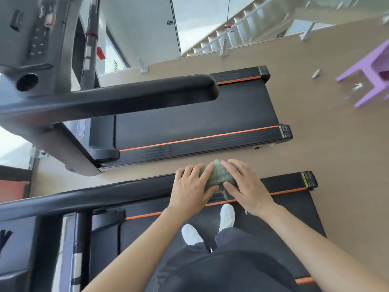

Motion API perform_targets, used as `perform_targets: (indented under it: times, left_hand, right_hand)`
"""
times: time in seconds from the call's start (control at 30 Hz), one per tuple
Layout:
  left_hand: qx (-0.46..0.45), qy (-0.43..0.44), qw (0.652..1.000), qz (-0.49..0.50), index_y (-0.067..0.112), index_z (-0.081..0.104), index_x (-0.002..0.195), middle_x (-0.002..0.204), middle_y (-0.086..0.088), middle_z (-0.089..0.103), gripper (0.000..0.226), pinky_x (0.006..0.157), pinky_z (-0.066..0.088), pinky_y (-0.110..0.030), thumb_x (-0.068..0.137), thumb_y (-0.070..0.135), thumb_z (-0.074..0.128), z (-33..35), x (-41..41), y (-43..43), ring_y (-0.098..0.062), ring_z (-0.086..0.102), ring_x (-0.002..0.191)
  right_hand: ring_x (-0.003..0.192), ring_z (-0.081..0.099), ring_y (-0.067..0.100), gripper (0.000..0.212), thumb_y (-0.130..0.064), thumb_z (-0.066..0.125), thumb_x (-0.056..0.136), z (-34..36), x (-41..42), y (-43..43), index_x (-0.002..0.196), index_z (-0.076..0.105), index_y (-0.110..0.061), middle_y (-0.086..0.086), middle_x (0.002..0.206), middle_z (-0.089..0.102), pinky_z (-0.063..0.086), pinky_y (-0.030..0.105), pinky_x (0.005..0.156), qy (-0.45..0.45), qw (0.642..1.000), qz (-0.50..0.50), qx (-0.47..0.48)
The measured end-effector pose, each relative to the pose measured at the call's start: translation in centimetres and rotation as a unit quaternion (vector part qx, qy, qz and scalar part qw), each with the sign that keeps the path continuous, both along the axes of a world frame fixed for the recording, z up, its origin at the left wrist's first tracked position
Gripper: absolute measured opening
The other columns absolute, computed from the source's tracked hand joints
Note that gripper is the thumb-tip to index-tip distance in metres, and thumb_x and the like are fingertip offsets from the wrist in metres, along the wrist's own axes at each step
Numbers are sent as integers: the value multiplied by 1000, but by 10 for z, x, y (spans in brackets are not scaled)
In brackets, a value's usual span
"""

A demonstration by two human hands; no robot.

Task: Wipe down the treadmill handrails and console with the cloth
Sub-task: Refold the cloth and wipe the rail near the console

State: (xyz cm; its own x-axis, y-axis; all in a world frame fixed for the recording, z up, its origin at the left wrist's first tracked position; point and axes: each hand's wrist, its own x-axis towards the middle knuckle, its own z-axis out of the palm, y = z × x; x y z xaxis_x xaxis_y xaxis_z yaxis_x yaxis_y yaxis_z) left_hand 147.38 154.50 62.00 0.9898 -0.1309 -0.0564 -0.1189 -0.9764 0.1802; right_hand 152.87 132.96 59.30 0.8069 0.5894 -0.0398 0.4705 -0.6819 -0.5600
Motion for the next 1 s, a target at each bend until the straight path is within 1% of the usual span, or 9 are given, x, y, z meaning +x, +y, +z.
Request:
perform_targets:
  times: [0.17, 0.23, 0.37, 0.47, 0.57, 0.6, 0.73, 0.87, 1.0]
  left_hand:
    - [-28, 61, 998, -11, 30, 46, 147, 129, 6, 63, 63, 92, 44, -42, 97, 65, 31, 7, 31, -42, -25, 61, 110]
    - [-48, 122, 991, -18, 34, 48, 144, 131, 8, 63, 59, 91, 45, -41, 98, 62, 25, 15, 50, -55, -26, 61, 112]
    - [-62, 301, 951, -36, 41, 59, 132, 125, 3, 67, 37, 91, 51, -41, 102, 52, 39, 23, 99, -70, -28, 61, 114]
    - [-87, 429, 899, -21, 42, 64, 131, 131, 4, 67, 36, 105, 46, -39, 100, 51, 50, 15, 133, -78, -23, 59, 120]
    - [-149, 519, 842, -3, 28, 69, 130, 132, 5, 67, 36, 112, 43, -39, 99, 41, 58, 1, 153, -81, -18, 60, 123]
    - [-173, 537, 826, 3, 23, 70, 130, 130, 4, 69, 35, 112, 45, -38, 99, 37, 60, -2, 157, -80, -18, 63, 121]
    - [-225, 574, 787, -11, 24, 66, 135, 128, 9, 70, 39, 111, 44, -30, 98, 37, 65, -1, 159, -65, -8, 65, 118]
    - [-232, 556, 798, -15, 37, 58, 142, 133, 21, 64, 72, 118, 36, -32, 79, 70, 68, -4, 149, -44, 2, 58, 124]
    - [-243, 548, 800, -11, 43, 48, 149, 144, 24, 52, 74, 120, 31, -30, 83, 72, 64, 4, 138, -28, 0, 49, 133]
  right_hand:
    - [138, 42, 6, 53, -46, 34, 104, -21, 1, -33, 152, 42, -26, -12, 152, 46, 34, 36, 115, 152, 976, -89, 130]
    - [132, 48, 10, 51, -46, 34, 102, -31, 1, -44, 149, 46, -29, -14, 146, 53, 38, 41, 111, 166, 970, -122, 126]
    - [125, 46, 15, 41, -36, 44, 103, -34, 9, -58, 142, 47, -47, -20, 124, 58, 34, 41, 112, 268, 945, -174, 67]
    - [129, 39, 19, 33, -40, 42, 104, -37, 19, -66, 130, 54, -57, -22, 134, 52, 40, 46, 105, 347, 924, -161, 19]
    - [107, 59, -6, 29, -27, 46, 107, -26, 31, -67, 117, 61, -50, -25, 105, 63, 47, 14, 70, 451, 863, -183, 134]
    - [97, 62, -11, 28, -24, 48, 106, -21, 34, -69, 121, 62, -44, -24, 101, 67, 46, 9, 68, 481, 837, -197, 171]
    - [113, 67, 14, 32, -27, 54, 104, -13, 41, -69, 135, 60, -35, -4, 121, 72, 55, 28, 87, 548, 776, -211, 231]
    - [125, 59, 12, 35, -33, 55, 103, -9, 43, -62, 138, 58, -37, -10, 130, 67, 48, 46, 106, 576, 756, -204, 237]
    - [128, 56, 9, 38, -31, 57, 102, -4, 49, -48, 140, 57, -34, -10, 136, 64, 45, 37, 109, 565, 771, -192, 222]
